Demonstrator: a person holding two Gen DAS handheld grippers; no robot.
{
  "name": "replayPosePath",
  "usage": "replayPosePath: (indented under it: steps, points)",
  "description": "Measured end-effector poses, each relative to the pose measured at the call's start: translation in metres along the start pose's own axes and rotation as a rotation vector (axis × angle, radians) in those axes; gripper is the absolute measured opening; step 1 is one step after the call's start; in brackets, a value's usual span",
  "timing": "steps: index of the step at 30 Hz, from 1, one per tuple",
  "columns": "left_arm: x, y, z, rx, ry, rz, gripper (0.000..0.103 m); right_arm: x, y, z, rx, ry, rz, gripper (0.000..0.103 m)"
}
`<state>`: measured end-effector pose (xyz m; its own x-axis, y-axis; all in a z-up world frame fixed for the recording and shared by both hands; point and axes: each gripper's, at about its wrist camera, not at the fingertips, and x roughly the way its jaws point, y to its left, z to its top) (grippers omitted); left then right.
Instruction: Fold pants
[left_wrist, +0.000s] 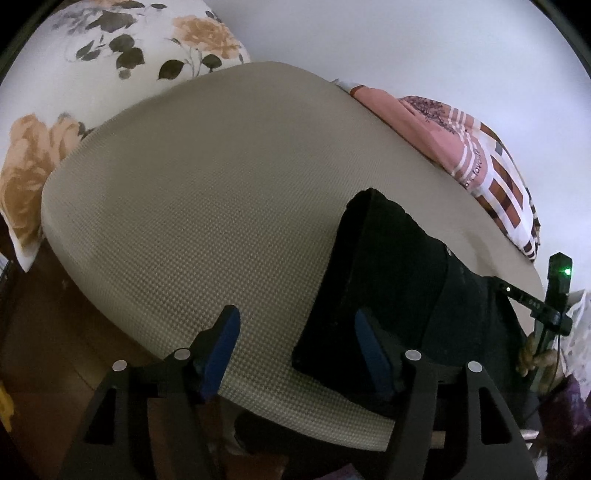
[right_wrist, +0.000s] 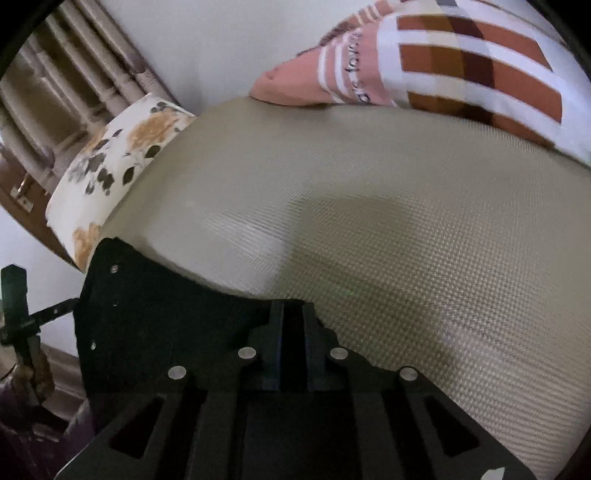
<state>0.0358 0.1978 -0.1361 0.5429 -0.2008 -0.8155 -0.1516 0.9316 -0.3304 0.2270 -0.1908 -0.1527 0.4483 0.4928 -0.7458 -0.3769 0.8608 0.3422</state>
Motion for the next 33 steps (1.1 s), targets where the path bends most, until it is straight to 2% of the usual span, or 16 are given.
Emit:
replayPosePath:
  steps: [2, 5, 11, 14, 16, 18, 20, 22, 25, 27, 29, 31, 33]
  points:
    - [0.0, -0.001, 0.0, 0.003, -0.003, 0.001, 0.065, 0.002, 0.011, -0.001, -0.065, -0.006, -0.056, 0.007]
    - [-0.002, -0.003, 0.0, 0.014, -0.021, 0.006, 0.065, 0.002, 0.011, 0.0, -0.069, -0.013, -0.08, 0.006]
    - [-0.007, -0.006, 0.003, 0.036, -0.045, 0.017, 0.066, 0.003, 0.026, -0.003, -0.152, -0.056, -0.214, 0.013]
    - [-0.004, -0.01, 0.004, 0.054, -0.035, 0.0, 0.066, 0.003, 0.026, -0.004, -0.142, -0.076, -0.273, 0.029]
    - [-0.002, -0.017, 0.003, 0.097, -0.033, -0.002, 0.066, 0.001, 0.014, 0.0, -0.078, -0.073, -0.263, 0.05]
    - [0.003, -0.023, 0.001, 0.15, -0.03, 0.007, 0.066, -0.001, 0.005, 0.002, -0.022, -0.082, -0.237, 0.053]
    - [0.008, -0.028, -0.001, 0.178, -0.031, 0.024, 0.066, 0.0, 0.005, 0.002, -0.019, -0.089, -0.247, 0.058]
    - [0.015, -0.03, -0.003, 0.218, -0.024, 0.06, 0.066, 0.0, 0.005, 0.003, -0.011, -0.09, -0.268, 0.075]
    - [0.011, -0.03, -0.001, 0.235, -0.061, 0.088, 0.066, -0.009, -0.005, 0.006, 0.069, -0.093, -0.24, 0.077]
    - [0.003, -0.032, 0.003, 0.26, -0.109, 0.131, 0.066, -0.043, -0.015, -0.001, 0.194, -0.199, -0.19, 0.076]
    - [-0.016, -0.034, 0.006, 0.264, -0.19, 0.196, 0.066, -0.091, -0.028, -0.022, 0.323, -0.335, -0.107, 0.076]
    - [-0.037, -0.034, 0.01, 0.244, -0.26, 0.171, 0.066, -0.14, -0.044, -0.059, 0.433, -0.438, -0.027, 0.076]
    - [-0.05, -0.036, 0.012, 0.215, -0.273, 0.115, 0.072, -0.189, -0.064, -0.112, 0.523, -0.509, 0.008, 0.077]
